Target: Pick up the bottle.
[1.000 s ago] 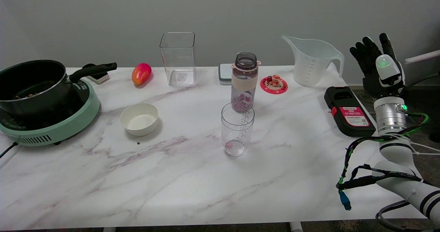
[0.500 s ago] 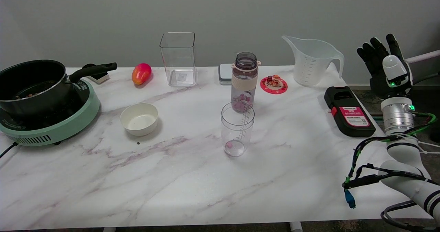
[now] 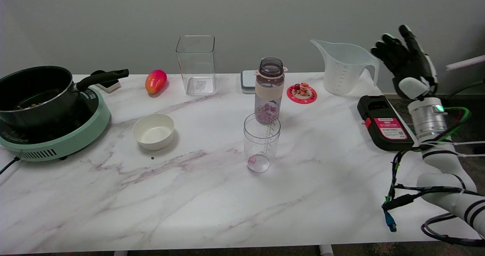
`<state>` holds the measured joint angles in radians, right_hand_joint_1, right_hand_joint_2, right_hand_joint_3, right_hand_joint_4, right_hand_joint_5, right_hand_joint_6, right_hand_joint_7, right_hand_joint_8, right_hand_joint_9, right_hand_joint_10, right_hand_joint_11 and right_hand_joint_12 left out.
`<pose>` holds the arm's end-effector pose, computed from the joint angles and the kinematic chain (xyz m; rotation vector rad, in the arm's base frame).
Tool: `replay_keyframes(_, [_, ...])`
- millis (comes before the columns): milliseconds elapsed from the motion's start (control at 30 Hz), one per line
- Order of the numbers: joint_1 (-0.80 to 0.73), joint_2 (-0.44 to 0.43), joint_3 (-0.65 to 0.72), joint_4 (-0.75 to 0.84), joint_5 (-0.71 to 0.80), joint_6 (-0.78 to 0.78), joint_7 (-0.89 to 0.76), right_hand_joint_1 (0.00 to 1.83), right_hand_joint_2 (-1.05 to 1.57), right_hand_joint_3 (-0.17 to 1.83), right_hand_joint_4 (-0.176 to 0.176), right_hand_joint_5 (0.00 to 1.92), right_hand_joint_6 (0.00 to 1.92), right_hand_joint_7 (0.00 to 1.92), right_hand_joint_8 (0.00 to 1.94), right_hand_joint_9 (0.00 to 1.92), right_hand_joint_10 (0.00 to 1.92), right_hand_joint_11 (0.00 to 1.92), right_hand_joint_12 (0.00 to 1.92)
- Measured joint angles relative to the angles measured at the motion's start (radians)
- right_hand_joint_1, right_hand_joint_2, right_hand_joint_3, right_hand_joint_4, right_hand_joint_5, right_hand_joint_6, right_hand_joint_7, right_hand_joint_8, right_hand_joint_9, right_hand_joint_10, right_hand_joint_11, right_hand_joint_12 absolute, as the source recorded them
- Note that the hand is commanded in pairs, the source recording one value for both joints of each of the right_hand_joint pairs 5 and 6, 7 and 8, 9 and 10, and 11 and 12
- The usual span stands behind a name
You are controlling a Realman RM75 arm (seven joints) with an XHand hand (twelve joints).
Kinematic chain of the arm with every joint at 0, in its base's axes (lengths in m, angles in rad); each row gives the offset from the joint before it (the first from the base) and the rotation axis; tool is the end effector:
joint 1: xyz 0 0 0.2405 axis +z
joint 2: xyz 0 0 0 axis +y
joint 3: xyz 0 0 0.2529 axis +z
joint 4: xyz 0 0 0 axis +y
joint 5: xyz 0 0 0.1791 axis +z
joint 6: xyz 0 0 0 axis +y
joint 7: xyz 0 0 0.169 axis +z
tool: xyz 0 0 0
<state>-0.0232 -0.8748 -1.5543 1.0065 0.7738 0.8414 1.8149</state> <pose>-0.2026 -0.2886 0.5252 1.1787 -0.8114 1.7777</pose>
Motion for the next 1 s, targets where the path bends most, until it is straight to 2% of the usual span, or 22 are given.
replay_keyframes(233, [0.095, 0.002, -0.104, -0.023, -0.131, 0.013, 0.013, 1.15, -1.04, 0.82, 0.0, 0.08, 0.08, 0.46, 0.46, 0.49, 0.49, 0.48, 0.48])
replay_keyframes(667, [0.23, -0.043, -0.243, -0.131, -0.25, 0.017, 0.023, 1.15, -1.05, 0.86, 0.0, 0.03, 0.03, 0.4, 0.4, 0.41, 0.41, 0.37, 0.37])
replay_keyframes(1000, [0.329, -0.08, -0.311, -0.244, -0.297, -0.011, 0.026, 1.15, -1.05, 0.88, 0.0, 0.02, 0.02, 0.25, 0.25, 0.3, 0.3, 0.32, 0.32])
